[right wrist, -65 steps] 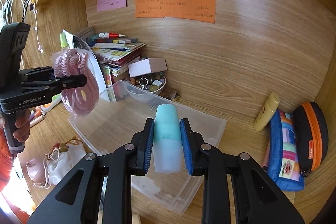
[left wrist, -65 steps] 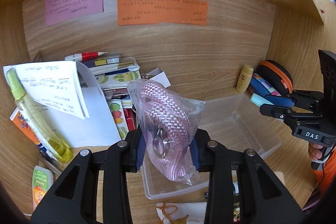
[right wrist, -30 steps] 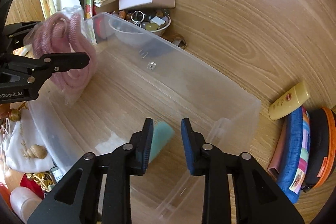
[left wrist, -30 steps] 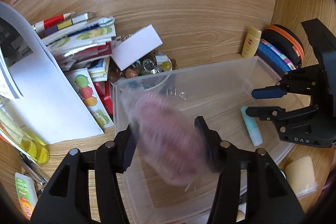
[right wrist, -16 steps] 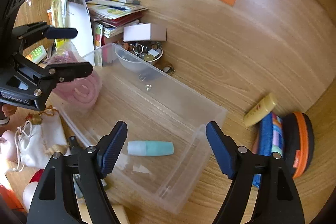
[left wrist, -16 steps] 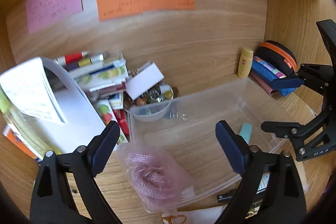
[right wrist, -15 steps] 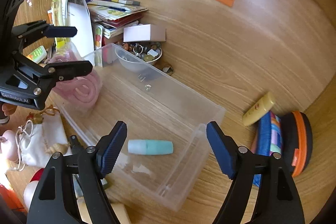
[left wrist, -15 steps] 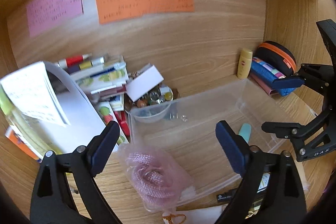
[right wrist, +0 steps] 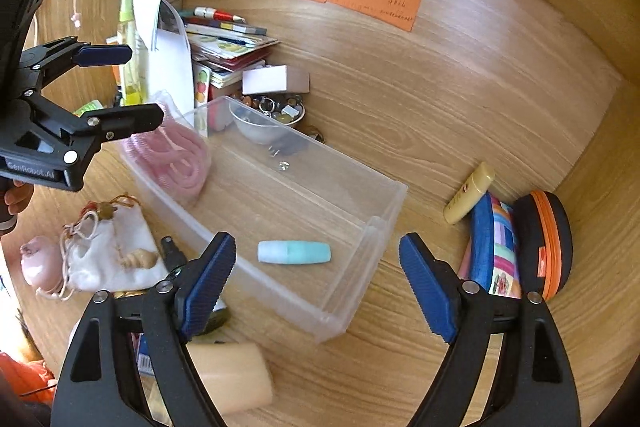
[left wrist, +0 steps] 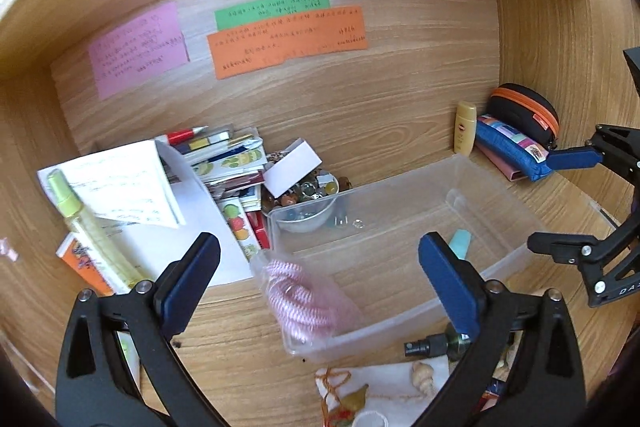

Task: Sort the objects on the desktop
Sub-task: 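Grasp the pink round container with the left tool while the right tool grasps the beige tub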

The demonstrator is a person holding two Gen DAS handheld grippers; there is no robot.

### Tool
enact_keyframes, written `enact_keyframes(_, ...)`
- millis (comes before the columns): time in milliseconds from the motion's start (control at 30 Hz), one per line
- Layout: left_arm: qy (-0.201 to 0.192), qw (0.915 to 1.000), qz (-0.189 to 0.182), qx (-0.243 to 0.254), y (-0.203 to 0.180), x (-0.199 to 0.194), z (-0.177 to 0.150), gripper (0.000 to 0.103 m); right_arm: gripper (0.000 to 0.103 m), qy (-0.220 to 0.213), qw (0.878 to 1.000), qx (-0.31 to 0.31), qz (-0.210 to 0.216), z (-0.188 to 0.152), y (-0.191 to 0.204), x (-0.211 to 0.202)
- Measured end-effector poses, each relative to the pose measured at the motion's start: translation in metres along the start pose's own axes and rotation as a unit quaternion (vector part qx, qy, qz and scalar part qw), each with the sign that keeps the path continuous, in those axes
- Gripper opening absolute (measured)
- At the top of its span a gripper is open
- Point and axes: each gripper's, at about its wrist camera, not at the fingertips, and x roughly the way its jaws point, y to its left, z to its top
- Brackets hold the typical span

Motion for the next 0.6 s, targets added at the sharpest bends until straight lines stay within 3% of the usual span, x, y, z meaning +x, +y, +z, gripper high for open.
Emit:
enact_keyframes(267, -0.012, 0.9991, 0.036, 0.021, -0.012, -0.034, -0.017, 0.102, 0.086, -0.008, 1.000, 0.020, 0.015, -0.029, -0.005, -0.016)
enact_keyframes(600, 0.000, 0.9992, 0.038, 0.007, -0.023, -0.065, -0.053, 0.102, 0.088, -0.022, 0.998, 0.041, 0.037, -0.069, 0.002, -0.042)
